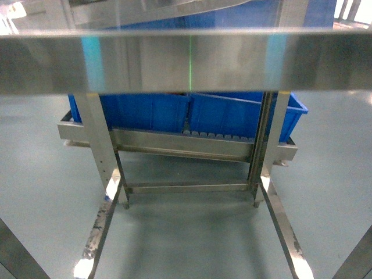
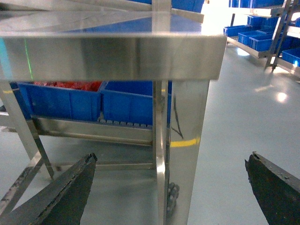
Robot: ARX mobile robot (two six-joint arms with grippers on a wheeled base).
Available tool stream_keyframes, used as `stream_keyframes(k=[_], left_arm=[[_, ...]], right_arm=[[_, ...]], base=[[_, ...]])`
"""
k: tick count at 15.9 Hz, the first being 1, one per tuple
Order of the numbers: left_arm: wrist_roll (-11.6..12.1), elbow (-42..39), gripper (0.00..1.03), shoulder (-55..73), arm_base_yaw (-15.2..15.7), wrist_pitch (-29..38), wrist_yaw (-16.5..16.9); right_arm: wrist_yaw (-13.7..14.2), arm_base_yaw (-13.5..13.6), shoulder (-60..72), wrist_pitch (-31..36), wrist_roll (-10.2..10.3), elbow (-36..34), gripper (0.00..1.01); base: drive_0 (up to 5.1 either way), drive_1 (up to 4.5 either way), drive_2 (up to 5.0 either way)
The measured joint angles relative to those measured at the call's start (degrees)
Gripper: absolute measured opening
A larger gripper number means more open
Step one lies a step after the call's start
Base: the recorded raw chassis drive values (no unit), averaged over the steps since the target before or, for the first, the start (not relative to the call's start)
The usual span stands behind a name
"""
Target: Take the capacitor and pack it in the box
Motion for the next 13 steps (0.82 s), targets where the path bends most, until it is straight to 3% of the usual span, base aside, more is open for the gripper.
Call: stream_keyframes(k=[13], left_arm=[[0.0, 0.0, 0.44, 0.0, 0.0, 0.0, -0.2]], right_arm=[[0.0, 0.0, 0.0, 0.0, 0.0, 0.0, 0.98]], base=[[0.0, 0.00, 0.0]])
